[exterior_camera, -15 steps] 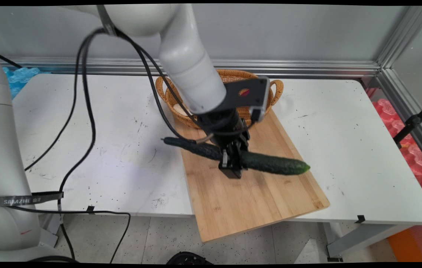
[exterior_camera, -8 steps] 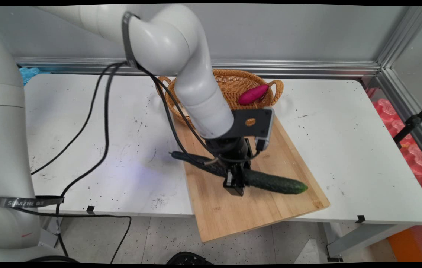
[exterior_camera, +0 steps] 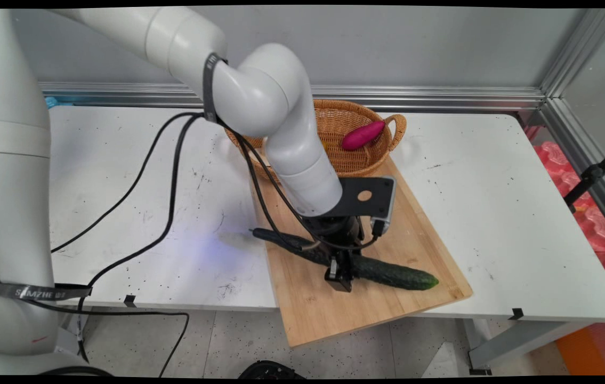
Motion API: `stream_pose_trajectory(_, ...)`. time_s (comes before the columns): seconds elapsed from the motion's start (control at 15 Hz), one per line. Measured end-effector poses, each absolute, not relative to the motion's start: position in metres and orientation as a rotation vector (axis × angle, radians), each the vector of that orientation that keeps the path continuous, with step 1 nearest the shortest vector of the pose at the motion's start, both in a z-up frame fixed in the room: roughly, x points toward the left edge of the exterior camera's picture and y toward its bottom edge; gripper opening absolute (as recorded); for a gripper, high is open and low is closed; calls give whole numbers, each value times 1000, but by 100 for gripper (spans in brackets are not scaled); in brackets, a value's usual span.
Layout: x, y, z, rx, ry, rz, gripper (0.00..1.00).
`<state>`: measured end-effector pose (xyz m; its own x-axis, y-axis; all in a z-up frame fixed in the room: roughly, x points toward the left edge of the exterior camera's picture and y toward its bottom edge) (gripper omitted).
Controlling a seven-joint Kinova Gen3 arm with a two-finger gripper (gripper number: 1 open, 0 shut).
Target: Place the picked object on the cutting board
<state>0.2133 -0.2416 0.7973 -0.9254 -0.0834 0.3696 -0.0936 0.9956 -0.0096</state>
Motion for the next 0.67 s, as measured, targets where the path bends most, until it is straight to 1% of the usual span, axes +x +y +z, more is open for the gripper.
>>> stream_pose_trajectory(0.33,209,-244,785,124,-2758,27,0)
stream_pose_trajectory(0.4,208,-245,784,122,-2755,28,100)
stream_pose_trajectory(0.67,206,-251,784,118,-2744,21,100)
